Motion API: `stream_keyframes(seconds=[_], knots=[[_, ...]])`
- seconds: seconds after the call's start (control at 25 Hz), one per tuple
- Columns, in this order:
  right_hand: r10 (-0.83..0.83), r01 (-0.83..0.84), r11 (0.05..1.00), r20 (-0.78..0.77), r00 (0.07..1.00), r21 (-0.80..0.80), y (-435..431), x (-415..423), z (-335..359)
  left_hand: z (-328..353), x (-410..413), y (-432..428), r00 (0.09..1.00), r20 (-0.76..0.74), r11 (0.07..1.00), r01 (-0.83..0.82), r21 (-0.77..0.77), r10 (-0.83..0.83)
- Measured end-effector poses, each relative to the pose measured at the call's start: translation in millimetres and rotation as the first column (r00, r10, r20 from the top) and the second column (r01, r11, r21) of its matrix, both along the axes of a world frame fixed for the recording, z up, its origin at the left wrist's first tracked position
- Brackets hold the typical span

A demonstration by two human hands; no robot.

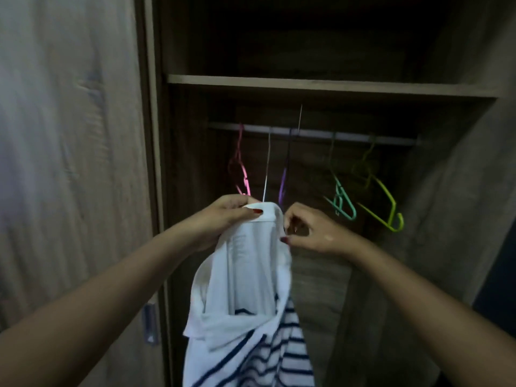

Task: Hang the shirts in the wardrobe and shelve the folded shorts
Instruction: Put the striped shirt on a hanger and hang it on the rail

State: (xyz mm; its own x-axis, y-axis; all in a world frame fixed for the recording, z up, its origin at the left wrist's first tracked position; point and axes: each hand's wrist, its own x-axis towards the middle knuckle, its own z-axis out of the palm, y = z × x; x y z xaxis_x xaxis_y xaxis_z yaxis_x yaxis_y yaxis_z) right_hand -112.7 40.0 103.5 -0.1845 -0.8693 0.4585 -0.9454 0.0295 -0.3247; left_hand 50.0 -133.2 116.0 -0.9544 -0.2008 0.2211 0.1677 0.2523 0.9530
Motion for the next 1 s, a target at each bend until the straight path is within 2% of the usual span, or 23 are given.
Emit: stream_keyframes(seconds=[0.08,0.2,0.24,0.28,0.36,0.44,0.52,0.56,0.6,0.68,0.72,0.8,0.88,1.0], knots=[[-0.051,0.052,0.994,0.019,0.999,-0.1,-10,8,-4,1,-5,4,0.999,0.009,0.998,0.043,-0.054,-0.042],[-0.016,0.016,0.999,0.005,1.0,-0.041,-22,9,-10,5,4,-1,0.998,-0.042,0.992,0.041,-0.116,-0.046],[-0.037,0.04,0.997,0.049,0.998,-0.061,-23,9,-9,5,9,-8,0.996,-0.088,0.974,0.013,-0.225,-0.033],[-0.063,0.073,0.991,0.094,0.994,-0.108,-24,8,-6,1,15,-19,0.991,-0.128,0.903,-0.031,-0.428,-0.026],[-0.109,0.14,0.964,0.146,0.983,-0.226,-26,6,3,-20,28,-43,0.993,-0.116,0.578,-0.081,-0.812,-0.023],[-0.168,0.206,0.928,0.146,0.975,-0.311,-30,6,11,-54,42,-64,0.996,-0.046,0.321,-0.069,-0.945,0.079],[-0.23,0.258,0.893,0.119,0.966,-0.369,-35,6,13,-83,48,-80,0.99,-0.108,0.172,-0.121,-0.978,0.086],[-0.258,0.279,0.881,0.106,0.96,-0.383,-37,5,12,-88,53,-86,0.985,-0.159,0.156,-0.167,-0.974,0.065],[-0.28,0.294,0.873,0.093,0.955,-0.389,-36,4,9,-87,57,-91,0.97,-0.226,0.194,-0.239,-0.951,0.089],[-0.299,0.294,0.872,0.049,0.953,-0.392,-37,2,3,-81,60,-103,0.905,-0.363,0.194,-0.406,-0.893,0.223],[-0.302,0.293,0.88,0.035,0.953,-0.374,-40,3,2,-74,60,-106,0.864,-0.417,0.122,-0.463,-0.878,0.282],[-0.295,0.289,0.911,0.024,0.955,-0.294,-46,4,2,-64,57,-104,0.823,-0.453,0.089,-0.509,-0.856,0.343],[-0.205,0.215,0.946,0.067,0.976,-0.244,-66,2,9,-48,57,-103,0.796,-0.462,0.066,-0.525,-0.849,0.39],[-0.099,0.166,0.93,0.211,0.972,-0.327,-103,-3,27,-24,53,-97,0.782,-0.503,-0.007,-0.539,-0.842,0.367]])
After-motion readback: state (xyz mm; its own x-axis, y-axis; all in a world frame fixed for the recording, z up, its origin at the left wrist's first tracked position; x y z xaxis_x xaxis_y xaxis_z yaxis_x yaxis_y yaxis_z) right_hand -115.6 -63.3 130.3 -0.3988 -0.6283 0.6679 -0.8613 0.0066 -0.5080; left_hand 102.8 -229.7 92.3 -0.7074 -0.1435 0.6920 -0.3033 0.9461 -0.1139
